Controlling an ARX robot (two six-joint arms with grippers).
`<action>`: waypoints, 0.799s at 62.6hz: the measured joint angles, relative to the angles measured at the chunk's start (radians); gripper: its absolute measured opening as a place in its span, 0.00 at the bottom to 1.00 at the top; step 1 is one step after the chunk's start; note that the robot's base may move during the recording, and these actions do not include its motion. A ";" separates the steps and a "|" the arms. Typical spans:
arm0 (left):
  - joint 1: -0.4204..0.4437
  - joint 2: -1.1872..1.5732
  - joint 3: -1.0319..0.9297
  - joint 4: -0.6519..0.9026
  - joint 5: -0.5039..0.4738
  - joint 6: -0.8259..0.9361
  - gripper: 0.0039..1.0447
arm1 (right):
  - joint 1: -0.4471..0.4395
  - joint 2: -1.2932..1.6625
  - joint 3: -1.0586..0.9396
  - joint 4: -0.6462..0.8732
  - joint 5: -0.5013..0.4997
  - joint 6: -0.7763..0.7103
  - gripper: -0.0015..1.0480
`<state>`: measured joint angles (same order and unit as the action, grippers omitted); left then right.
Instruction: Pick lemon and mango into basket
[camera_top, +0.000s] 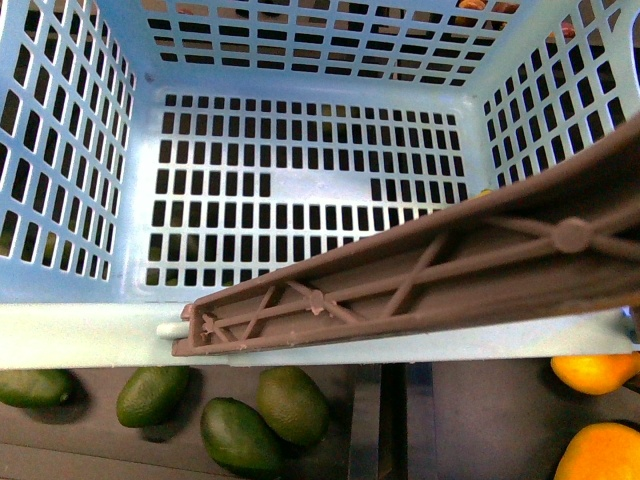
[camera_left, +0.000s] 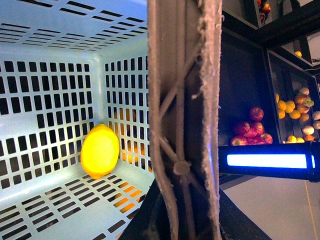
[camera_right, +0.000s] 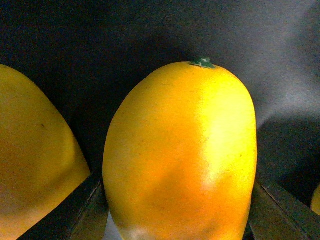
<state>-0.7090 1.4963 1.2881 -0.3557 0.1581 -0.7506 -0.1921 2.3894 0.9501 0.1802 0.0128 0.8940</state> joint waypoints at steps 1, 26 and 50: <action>0.000 0.000 0.000 0.000 0.000 0.000 0.06 | -0.002 -0.005 -0.006 0.002 0.000 -0.001 0.62; 0.000 0.000 0.000 0.000 0.000 0.000 0.06 | -0.172 -0.422 -0.205 0.041 -0.064 -0.164 0.62; 0.000 0.000 0.000 0.000 0.002 -0.001 0.06 | -0.219 -0.955 -0.198 -0.106 -0.218 -0.236 0.61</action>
<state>-0.7090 1.4963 1.2881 -0.3557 0.1604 -0.7513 -0.4107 1.4342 0.7521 0.0746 -0.2050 0.6579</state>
